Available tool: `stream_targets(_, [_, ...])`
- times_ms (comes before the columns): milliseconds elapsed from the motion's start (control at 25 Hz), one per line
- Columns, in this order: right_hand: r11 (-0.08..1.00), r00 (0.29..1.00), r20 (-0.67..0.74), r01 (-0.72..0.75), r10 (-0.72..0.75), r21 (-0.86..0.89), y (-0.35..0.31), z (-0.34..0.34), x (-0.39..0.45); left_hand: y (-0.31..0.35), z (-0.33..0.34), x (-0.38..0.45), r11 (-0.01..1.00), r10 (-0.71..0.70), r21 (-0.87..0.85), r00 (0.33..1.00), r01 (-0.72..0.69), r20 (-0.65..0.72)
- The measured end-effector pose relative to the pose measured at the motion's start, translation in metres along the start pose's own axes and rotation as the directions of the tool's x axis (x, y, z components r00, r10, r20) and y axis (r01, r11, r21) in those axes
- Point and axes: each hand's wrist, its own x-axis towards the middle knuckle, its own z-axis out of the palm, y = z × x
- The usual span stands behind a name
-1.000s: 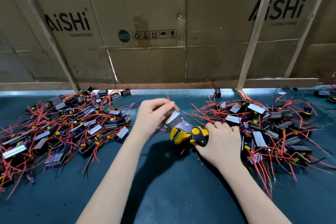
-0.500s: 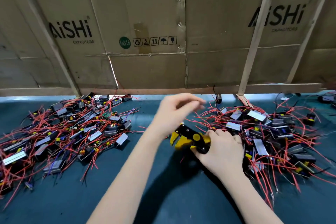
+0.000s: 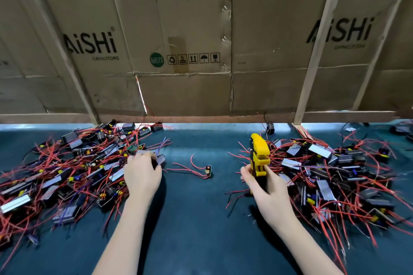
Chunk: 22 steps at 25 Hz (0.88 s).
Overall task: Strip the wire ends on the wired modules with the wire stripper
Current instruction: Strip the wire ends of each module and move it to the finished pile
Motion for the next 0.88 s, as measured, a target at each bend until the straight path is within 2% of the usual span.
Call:
stream_targets(120, [0.996, 0.995, 0.024, -0.094, 0.094, -0.002, 0.007, -0.001, 0.003, 0.004, -0.007, -0.008, 0.978, 0.109, -0.162, 0.981, -0.134, -0.159])
stream_targets(200, [0.986, 0.986, 0.041, -0.163, 0.162, 0.025, 0.007, 0.000, 0.003, 0.011, -0.015, -0.013, 0.898, 0.227, -0.321, 0.941, -0.303, -0.252])
stream_targets(280, [0.978, 0.977, 0.043, -0.208, 0.207, 0.017, 0.007, 0.001, 0.002, 0.019, -0.019, -0.015, 0.777, 0.391, -0.428, 0.886, -0.462, -0.249])
stream_targets(360, [0.982, 0.982, 0.034, -0.181, 0.183, -0.055, 0.006, 0.002, 0.001, 0.027, -0.015, -0.021, 0.744, 0.527, -0.410, 0.840, -0.527, -0.124])
stream_targets(480, [0.980, 0.990, 0.051, -0.126, 0.135, -0.152, 0.003, 0.005, -0.002, 0.032, -0.002, -0.030, 0.806, 0.559, -0.341, 0.811, -0.484, 0.173])
stream_targets(640, [0.966, 0.989, 0.050, -0.127, 0.142, -0.227, 0.005, 0.006, -0.001, 0.022, -0.001, -0.027, 0.810, 0.499, -0.524, 0.778, -0.263, 0.381])
stream_targets(720, [0.958, 0.988, 0.082, -0.109, 0.134, -0.264, 0.007, 0.007, -0.001, 0.021, 0.000, -0.028, 0.827, 0.462, -0.513, 0.799, -0.232, 0.384])
stream_targets(880, [0.955, 0.993, 0.095, -0.045, 0.076, -0.295, 0.007, 0.011, -0.004, 0.039, 0.005, -0.036, 0.844, 0.413, -0.465, 0.877, -0.266, 0.247])
